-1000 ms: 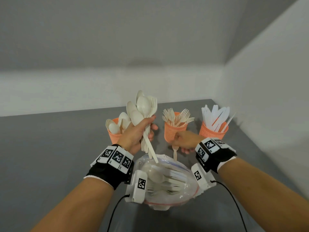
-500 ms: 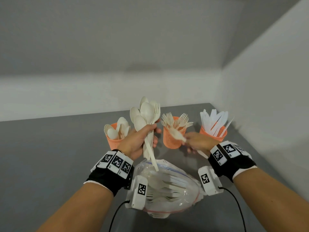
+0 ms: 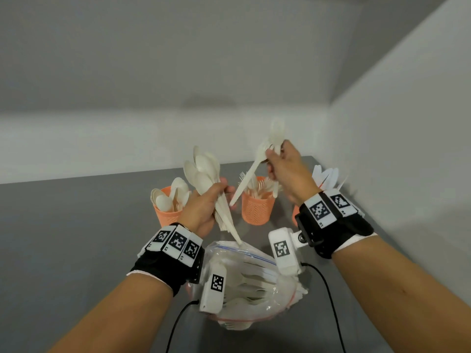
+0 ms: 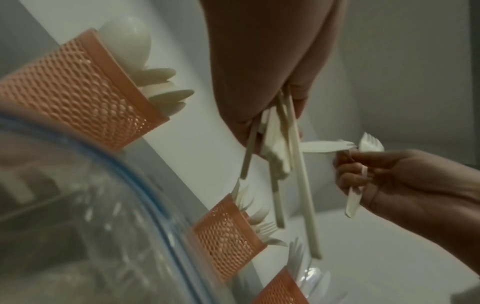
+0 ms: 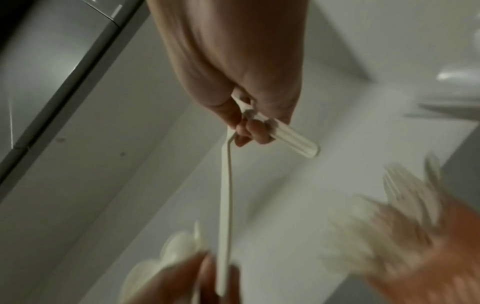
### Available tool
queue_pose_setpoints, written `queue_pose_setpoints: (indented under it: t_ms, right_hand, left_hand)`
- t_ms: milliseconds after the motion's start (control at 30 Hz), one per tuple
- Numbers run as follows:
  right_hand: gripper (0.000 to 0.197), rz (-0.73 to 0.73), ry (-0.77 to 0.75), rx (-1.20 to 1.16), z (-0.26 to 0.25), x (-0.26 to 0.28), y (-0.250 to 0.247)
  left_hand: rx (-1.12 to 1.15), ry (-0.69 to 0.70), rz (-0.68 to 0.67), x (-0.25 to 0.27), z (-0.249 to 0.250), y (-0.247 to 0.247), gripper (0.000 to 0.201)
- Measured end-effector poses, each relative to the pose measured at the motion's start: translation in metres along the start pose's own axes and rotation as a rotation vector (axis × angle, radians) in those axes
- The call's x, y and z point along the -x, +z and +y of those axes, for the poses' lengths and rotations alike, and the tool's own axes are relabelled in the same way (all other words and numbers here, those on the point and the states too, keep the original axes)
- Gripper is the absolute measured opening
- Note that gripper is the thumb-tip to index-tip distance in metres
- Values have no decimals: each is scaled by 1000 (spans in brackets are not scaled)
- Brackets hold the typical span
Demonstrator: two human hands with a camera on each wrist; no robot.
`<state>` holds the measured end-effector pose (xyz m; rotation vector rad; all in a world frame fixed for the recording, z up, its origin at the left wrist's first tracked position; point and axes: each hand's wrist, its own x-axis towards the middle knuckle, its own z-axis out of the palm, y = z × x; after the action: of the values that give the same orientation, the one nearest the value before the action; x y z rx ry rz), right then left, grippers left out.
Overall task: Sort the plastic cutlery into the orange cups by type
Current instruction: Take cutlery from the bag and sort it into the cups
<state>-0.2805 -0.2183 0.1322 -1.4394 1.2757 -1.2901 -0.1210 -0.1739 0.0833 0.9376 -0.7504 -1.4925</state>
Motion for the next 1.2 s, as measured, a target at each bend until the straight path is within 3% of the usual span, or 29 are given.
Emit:
queue_pose_setpoints:
  t_ms: [133, 200, 300, 433, 567, 667, 767, 867, 933, 1033, 1100, 1200]
  right_hand:
    - [4, 315, -237, 124, -1, -22, -12]
    - [12, 367, -280, 232, 11, -26, -10]
    - [19, 220, -193, 427, 45, -25, 2]
    - [12, 36, 6, 593, 76, -29, 10]
    - [24, -14, -53, 449, 55, -42, 13]
    - [15, 44, -102, 111, 33, -49, 15]
    - [23, 95, -36, -82, 39, -55, 20]
    - [19, 25, 132, 56, 59, -52, 22]
    - [34, 5, 183, 181, 67, -49, 19]
    - [41, 125, -37, 317, 55, -42, 16]
    - [33, 152, -183, 279, 36, -33, 20]
    - [28, -33, -213, 120, 8, -9, 34]
  left_hand:
    - [-30, 26, 69, -1, 3, -13, 12]
    - [-39, 34, 25, 2, 5, -17, 11]
    - [-61, 29, -25, 5, 6, -19, 8]
    - [-90, 13, -41, 7, 6, -22, 7]
    - [-82, -7, -61, 6, 6, -25, 8]
    - [-86, -4, -83, 7, 4, -22, 10]
    - [-74, -37, -121, 8, 4, -18, 10]
    - [-42, -50, -178, 8, 6, -17, 8]
    - [-57, -40, -206, 9, 8, -18, 15]
    - [-95, -26, -247, 9, 9, -19, 23]
    - [-138, -14, -218, 8, 8, -16, 25]
    - [-271, 39, -35, 5, 3, -9, 11]
